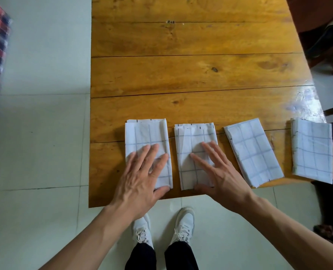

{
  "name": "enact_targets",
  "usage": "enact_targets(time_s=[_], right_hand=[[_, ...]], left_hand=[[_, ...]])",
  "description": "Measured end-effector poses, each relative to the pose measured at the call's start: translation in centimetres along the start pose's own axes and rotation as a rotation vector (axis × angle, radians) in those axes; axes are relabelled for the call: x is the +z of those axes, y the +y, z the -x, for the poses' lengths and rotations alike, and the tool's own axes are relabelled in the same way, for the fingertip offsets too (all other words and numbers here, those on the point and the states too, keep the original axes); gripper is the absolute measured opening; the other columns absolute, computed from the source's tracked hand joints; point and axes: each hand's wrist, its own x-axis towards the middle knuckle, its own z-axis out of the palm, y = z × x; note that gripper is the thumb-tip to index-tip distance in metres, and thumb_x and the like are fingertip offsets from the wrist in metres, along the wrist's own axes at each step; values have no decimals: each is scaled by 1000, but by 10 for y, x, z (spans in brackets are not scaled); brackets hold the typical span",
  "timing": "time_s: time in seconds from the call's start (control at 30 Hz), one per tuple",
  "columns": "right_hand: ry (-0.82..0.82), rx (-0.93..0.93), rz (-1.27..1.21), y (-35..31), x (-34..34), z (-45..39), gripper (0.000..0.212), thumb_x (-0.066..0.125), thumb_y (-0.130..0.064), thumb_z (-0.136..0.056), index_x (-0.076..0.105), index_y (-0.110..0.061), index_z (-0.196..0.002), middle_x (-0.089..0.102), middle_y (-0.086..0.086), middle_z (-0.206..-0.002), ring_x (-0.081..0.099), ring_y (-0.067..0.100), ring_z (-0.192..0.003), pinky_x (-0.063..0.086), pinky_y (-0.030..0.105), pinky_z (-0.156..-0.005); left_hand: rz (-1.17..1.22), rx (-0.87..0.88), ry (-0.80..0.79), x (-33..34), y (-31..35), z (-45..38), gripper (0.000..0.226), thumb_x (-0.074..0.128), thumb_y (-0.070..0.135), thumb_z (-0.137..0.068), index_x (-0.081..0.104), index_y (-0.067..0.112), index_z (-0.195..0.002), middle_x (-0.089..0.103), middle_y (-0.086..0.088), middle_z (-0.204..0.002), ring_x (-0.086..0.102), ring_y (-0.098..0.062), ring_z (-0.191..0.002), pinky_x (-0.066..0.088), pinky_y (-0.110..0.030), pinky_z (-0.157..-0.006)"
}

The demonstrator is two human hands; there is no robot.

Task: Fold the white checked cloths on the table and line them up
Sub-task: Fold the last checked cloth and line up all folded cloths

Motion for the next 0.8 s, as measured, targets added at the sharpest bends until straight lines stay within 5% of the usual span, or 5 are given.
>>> enact_targets(time_s=[0.8], right_hand=[[23, 5, -11, -6, -6, -13, 92, 67, -56, -84, 15, -35, -156, -3, 3, -166, -11, 24, -153, 4, 43, -119]], left_hand=[[23, 33, -9, -2, -14, -2, 87, 26, 75, -91, 1, 30, -161, -9, -4, -169, -13, -23, -155, 0, -47, -123]])
